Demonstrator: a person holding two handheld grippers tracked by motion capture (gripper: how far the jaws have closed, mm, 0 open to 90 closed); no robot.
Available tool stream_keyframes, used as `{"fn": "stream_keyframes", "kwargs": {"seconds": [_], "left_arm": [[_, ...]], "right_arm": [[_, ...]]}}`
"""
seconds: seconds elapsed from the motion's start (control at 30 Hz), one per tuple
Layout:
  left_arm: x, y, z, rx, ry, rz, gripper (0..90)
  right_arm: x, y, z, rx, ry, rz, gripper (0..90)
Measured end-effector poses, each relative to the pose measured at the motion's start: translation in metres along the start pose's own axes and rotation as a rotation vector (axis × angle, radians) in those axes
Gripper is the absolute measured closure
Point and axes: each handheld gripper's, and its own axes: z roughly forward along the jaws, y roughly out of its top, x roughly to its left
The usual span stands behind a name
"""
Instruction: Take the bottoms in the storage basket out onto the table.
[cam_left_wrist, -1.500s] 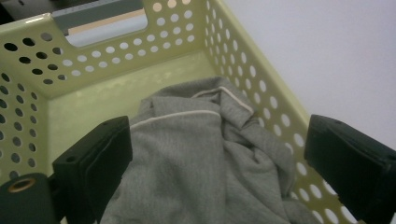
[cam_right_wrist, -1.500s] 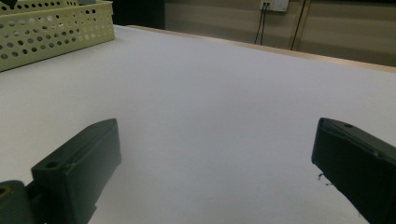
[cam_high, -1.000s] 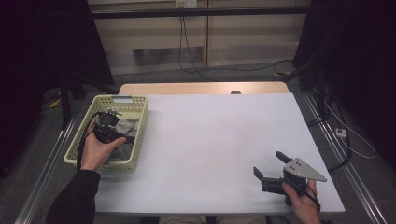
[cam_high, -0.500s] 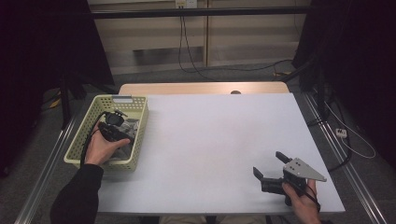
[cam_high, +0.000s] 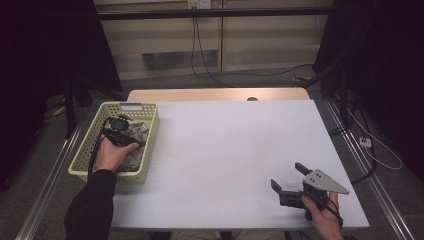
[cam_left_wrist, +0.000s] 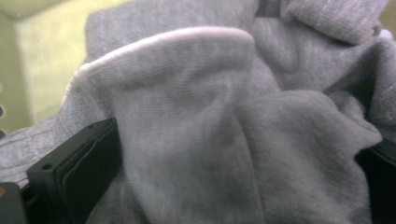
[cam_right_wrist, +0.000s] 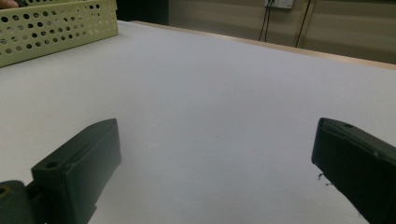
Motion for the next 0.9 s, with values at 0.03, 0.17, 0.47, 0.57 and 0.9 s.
{"fn": "stream_keyframes", "kwargs": {"seconds": [0.03,0.17,0.47,0.57,0.9], "left_arm": [[0.000,0.000,0.000,0.005,-0.007,0.000,0.0],[0.002,-0.001,0.000,0.034,-0.057,-0.024,0.0],[-0.001,-0.005,0.002,0.063,-0.080,0.032,0.0],[-0.004,-0.006,0.003,0.062,-0.053,0.039,0.0],[-0.010,-0.002,-0.002,0.120,-0.020,0.022,12.4]], "right_arm": [[0.000,0.000,0.000,0.001,0.001,0.000,1.6],[0.000,0.000,0.001,0.004,0.001,0.000,1.6],[0.001,-0.001,0.001,0.011,0.006,-0.001,1.7],[0.001,-0.001,0.000,0.011,0.009,-0.004,1.7],[0.001,-0.001,-0.001,0.012,0.013,-0.006,1.7]]}}
